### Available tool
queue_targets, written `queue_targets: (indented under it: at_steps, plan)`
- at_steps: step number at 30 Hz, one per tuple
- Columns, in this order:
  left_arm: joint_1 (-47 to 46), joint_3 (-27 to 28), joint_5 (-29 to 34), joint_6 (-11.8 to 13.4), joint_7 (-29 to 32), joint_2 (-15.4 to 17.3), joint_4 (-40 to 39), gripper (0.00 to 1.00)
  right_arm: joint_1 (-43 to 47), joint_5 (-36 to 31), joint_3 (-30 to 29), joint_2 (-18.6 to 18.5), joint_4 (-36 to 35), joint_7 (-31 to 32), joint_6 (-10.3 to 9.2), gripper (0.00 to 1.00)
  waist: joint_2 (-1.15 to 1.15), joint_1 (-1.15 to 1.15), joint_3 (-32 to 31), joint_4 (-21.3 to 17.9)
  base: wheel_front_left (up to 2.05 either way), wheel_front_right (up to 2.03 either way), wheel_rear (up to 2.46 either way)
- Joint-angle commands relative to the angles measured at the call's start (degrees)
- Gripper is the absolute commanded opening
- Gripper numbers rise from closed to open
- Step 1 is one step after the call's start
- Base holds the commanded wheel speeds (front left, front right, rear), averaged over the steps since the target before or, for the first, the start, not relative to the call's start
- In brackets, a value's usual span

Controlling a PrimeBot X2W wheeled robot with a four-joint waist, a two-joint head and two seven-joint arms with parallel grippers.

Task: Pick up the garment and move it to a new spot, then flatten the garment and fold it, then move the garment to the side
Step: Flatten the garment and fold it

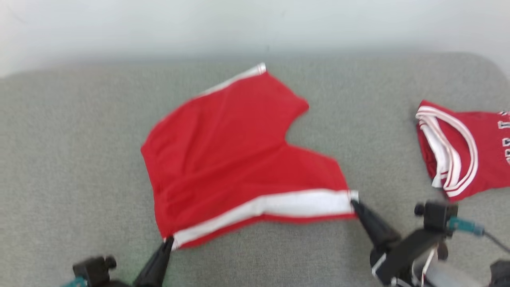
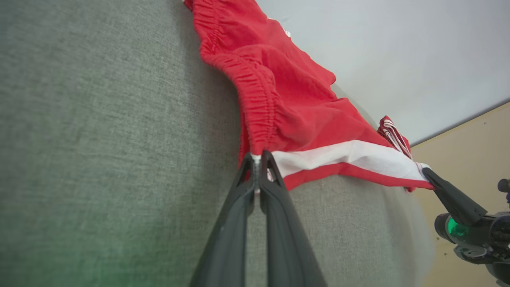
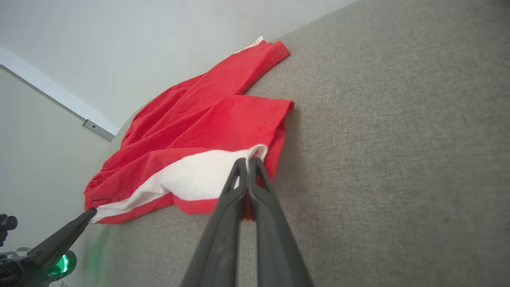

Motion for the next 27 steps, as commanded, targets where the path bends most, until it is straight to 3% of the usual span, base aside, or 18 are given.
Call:
queue_targets:
  at_steps: [1,6,21,24,27]
  plan:
    - [1.69,-0.18,0.95,0.01,0.05,0.32,0.07,0.00,1.28,0.50,0.44,-0.40,-0.13,-0.03,0.02,0.00,0.01,0.01,-3.96,-0.15,0.00,0.00,0.00]
    - [7.57,1.58,1.70,0.01,0.04,0.06,-0.27,0.00,6.03,2.93,4.43,-2.06,-1.30,-0.03,0.02,0.00,0.01,0.01,-7.76,-0.35,0.00,0.00,0.00]
    - [18.19,5.94,3.29,0.01,0.03,0.20,-1.93,0.00,12.84,7.55,11.83,-5.48,-3.63,-0.03,0.02,0.00,0.01,0.01,-11.31,0.82,0.00,0.00,0.00]
    - [19.51,6.54,3.58,0.01,0.03,-0.16,-2.42,0.00,13.11,7.32,11.54,-5.10,-4.05,-0.03,0.02,0.00,0.01,0.01,-11.41,0.74,0.00,0.00,0.00]
    - [19.03,7.94,5.33,0.01,0.01,-0.33,-3.94,0.00,12.01,4.94,7.59,-4.14,-5.18,-0.03,0.02,0.00,0.01,0.01,-11.09,0.76,0.00,0.00,0.00]
